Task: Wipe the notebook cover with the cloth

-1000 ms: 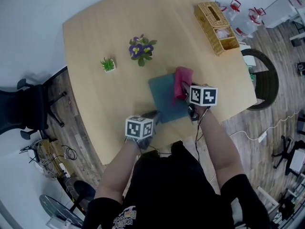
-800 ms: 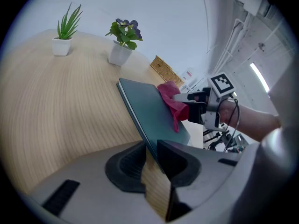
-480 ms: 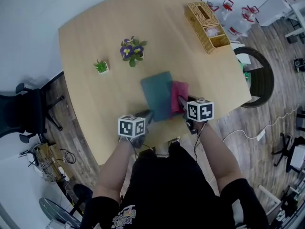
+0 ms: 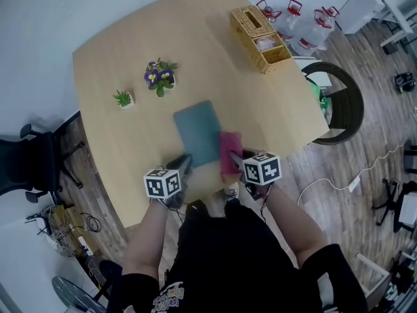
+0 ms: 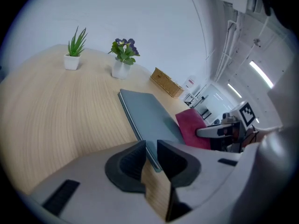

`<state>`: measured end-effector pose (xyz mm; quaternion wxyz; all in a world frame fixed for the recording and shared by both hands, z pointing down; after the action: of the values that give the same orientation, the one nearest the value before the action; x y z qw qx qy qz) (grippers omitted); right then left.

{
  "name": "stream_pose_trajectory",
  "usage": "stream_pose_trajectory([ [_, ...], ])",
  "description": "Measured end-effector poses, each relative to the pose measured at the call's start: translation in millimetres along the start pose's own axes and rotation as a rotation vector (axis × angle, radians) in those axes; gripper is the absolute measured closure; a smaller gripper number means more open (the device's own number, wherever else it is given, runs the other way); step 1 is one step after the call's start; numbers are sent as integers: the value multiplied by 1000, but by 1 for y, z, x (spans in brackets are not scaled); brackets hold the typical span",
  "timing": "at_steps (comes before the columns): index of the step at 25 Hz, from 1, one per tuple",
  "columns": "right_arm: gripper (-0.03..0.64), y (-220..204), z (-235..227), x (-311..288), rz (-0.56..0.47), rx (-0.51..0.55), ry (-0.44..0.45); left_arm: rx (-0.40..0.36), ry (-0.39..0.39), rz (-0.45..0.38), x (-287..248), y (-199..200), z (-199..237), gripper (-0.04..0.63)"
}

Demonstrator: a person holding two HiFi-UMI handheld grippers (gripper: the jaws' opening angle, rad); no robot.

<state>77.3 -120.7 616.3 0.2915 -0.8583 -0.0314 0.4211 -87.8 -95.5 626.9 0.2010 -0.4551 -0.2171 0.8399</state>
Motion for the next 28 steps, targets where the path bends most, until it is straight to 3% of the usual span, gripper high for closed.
stream_pose_trajectory([
  [9,548,28,26,52,-163,115,210,4,38,-310,61,16,-65,522],
  [12,548,36,38,59,-181,148,275,3,89,-389,91,19,-81,522],
  [21,548,43,107,47,-199,206,384,25,242,-569,195,10,-71,563],
  [28,549,22,179,44,-229,236,411,29,276,-600,255,-22,-48,583],
])
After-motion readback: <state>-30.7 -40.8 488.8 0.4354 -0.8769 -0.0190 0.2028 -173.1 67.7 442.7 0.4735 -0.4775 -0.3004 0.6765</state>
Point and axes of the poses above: the fingertips, and each gripper's own axes: x backward along the fingers, z to its left, y out of its top, the point moved 1 cm from there along x, backward along the fingers, and after that the axes turned 1 degree about x, right-handed, at the moved point
